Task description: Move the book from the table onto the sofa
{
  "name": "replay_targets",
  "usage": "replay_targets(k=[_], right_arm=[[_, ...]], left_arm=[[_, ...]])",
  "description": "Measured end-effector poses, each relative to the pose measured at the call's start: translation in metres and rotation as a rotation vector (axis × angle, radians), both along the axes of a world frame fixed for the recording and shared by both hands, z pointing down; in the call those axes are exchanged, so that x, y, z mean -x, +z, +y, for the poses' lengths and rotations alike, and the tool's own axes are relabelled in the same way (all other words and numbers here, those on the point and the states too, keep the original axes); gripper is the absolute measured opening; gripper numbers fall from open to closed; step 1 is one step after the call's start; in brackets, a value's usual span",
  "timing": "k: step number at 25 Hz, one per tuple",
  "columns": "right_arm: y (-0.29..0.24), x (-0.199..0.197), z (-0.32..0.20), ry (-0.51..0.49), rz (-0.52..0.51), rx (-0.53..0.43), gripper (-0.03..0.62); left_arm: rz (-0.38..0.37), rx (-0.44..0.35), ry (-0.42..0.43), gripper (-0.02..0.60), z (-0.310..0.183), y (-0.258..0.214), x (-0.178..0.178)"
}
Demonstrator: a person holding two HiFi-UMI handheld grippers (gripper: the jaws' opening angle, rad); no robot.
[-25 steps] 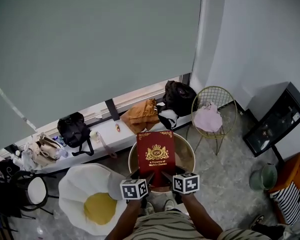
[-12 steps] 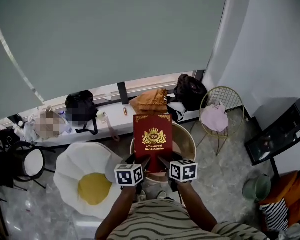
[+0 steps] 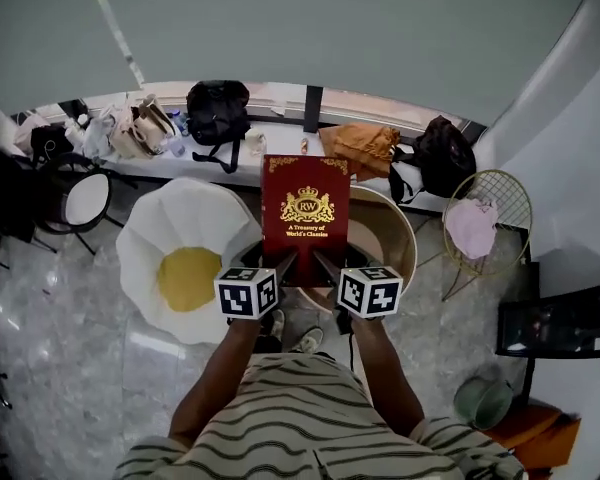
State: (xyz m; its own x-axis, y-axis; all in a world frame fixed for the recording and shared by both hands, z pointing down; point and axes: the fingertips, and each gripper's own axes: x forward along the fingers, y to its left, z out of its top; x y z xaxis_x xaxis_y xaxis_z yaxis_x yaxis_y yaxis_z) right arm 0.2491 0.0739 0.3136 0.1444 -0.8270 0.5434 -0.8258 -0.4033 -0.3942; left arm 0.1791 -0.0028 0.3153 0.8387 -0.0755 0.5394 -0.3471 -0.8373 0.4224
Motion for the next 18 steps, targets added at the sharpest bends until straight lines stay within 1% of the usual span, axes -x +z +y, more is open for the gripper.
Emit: replay_targets(k=[6, 11, 15, 18], right_arm=[[0.007, 0.034, -0.040, -0.148, -0.031, -0.023, 0.301], [0.015, 0.074, -0.064, -0.243, -0.073, -0.034, 0.301], [0.011, 0.100, -0.076, -0.296, -0.060, -0.033, 0.301], [0.003, 0.110, -0.089, -0.324, -0.034, -0.042, 0.301]], left_arm=[[-0.034, -0.018, -0.157, 0.324, -0.029, 0.004, 0.046], [-0.064, -0.031, -0.252, 0.324, -0.044, 0.007, 0.092], [-0.051, -0.030, -0.309, 0.324, -0.050, 0.005, 0.121], [-0.029, -0.033, -0.337, 0.324, -0.061, -0.001, 0.132]])
